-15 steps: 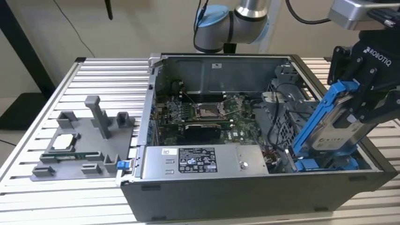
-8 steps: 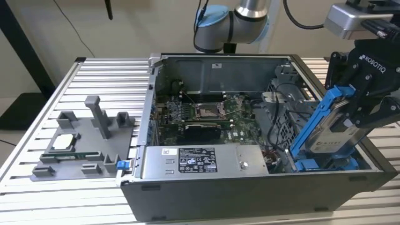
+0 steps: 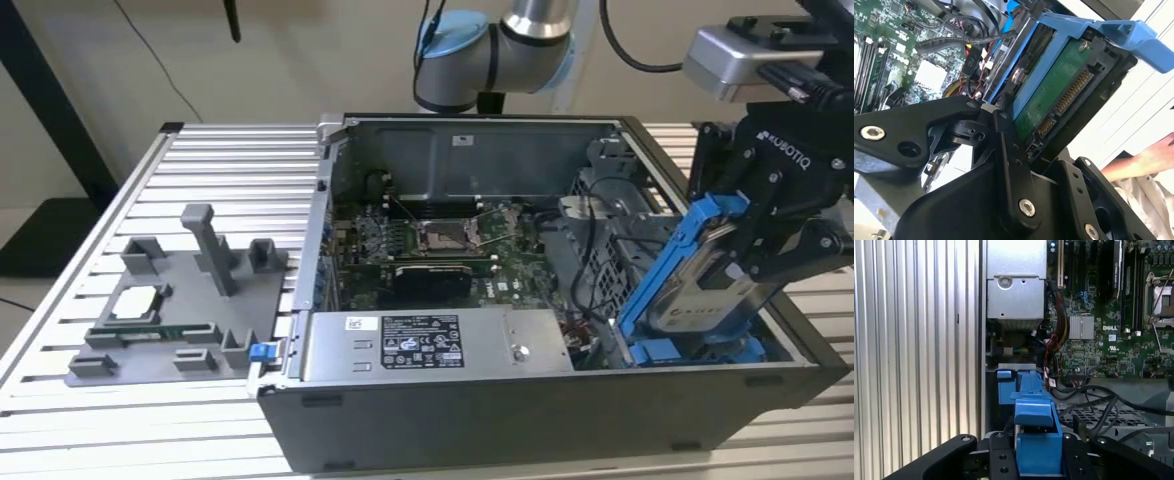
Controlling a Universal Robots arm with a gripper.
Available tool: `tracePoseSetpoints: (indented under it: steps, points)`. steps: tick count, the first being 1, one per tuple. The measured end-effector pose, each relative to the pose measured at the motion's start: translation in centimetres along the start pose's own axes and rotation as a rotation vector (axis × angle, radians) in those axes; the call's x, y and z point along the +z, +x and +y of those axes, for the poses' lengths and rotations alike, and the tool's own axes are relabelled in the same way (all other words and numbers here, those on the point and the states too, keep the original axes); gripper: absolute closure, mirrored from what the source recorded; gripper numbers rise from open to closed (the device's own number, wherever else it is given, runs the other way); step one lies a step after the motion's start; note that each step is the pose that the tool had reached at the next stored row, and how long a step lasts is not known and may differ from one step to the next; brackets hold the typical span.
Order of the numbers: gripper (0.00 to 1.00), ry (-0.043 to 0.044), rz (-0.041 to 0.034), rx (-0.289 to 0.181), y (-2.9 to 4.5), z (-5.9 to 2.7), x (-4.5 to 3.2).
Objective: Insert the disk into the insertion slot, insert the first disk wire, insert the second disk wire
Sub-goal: 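Insert the disk into the insertion slot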
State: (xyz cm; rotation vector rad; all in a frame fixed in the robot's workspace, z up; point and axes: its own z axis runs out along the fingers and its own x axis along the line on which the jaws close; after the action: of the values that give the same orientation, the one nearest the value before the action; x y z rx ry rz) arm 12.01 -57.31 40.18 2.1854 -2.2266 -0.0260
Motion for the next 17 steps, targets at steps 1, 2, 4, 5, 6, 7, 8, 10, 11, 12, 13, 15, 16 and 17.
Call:
tracePoseSetpoints:
  steps: [1, 2, 4, 5, 6, 7, 8, 10, 11, 12, 13, 15, 16, 17]
  points:
    - [1.0, -0.0001, 0.0001, 0.0, -0.01, 0.01, 0.17]
    - [1.0, -0.0001, 0.0001, 0.0, -0.02, 0.01, 0.35]
    - [1.0, -0.0001, -0.0001, 0.0, -0.04, 0.02, 0.73]
    - [1.0, -0.0001, 0.0002, 0.0, -0.05, 0.01, 0.89]
    - [1.0, -0.0001, 0.0001, 0.001, -0.06, 0.0, 1.09]
    - [1.0, -0.0001, 0.0001, 0.001, -0.06, 0.0, 1.26]
    - [1.0, -0.0001, 0.0, 0.001, -0.06, 0.0, 1.45]
    - [1.0, -0.0001, 0.0001, 0.001, -0.07, -0.01, 1.82]
    - [1.0, -0.0001, 0.0001, 0.001, -0.07, -0.01, 2.0]
    - [1.0, -0.0001, 0.0001, 0.001, -0.07, -0.02, 2.18]
    - [1.0, -0.0001, 0.0001, 0.001, -0.07, -0.02, 2.36]
    - [1.0, -0.0001, 0.0, 0.001, -0.07, -0.03, 2.64]
    - [1.0, -0.0001, 0.0, 0.001, -0.08, -0.03, 2.75]
    - [1.0, -0.0001, -0.0001, 0.001, -0.08, -0.03, 2.85]
